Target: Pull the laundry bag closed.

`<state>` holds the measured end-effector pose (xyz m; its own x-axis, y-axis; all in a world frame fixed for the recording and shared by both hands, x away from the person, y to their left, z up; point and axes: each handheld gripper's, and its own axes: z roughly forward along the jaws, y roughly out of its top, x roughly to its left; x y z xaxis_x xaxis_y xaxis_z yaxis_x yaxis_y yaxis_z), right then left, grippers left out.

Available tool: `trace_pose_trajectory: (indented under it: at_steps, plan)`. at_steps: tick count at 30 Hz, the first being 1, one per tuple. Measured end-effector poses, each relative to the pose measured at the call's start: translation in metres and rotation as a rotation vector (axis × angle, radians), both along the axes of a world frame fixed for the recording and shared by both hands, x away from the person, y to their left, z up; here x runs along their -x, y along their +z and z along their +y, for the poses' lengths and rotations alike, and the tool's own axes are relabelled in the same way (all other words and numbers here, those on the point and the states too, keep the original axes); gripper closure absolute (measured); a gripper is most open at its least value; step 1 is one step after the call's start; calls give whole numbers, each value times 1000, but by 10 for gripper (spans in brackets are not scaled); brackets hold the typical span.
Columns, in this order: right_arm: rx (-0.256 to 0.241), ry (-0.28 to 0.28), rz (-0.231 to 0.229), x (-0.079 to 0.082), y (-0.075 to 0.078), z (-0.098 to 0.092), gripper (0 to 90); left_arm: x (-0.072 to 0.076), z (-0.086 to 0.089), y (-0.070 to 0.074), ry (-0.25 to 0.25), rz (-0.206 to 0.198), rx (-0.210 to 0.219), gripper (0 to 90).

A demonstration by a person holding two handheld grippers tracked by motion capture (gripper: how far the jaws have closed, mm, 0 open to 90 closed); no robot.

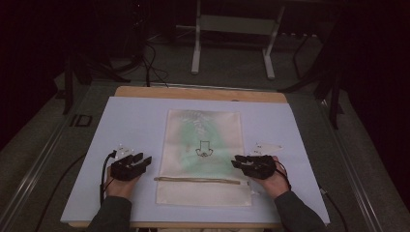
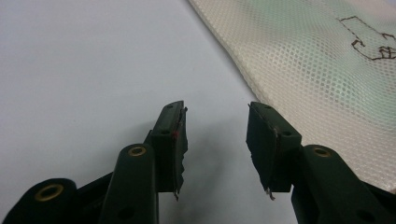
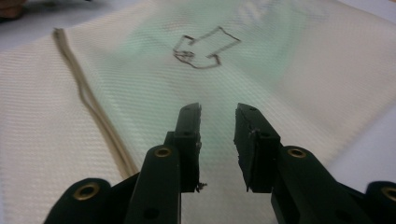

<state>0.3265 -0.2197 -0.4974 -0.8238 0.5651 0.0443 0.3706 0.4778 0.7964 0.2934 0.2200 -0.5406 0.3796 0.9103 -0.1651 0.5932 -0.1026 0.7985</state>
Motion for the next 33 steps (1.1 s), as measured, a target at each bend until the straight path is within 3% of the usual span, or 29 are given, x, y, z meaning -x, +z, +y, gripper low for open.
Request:
trace_pose_trajectory:
  at_steps: [5, 13, 33]
  plan:
    - [2, 68, 8, -1, 3, 20, 726, 0, 1, 1, -6, -3, 13, 566]
    - [25, 132, 12, -2, 7, 42, 740, 1, 3, 2, -7, -9, 38, 564]
    - [20, 228, 11, 0, 7, 86, 752, 1, 2, 2, -21, -6, 31, 560]
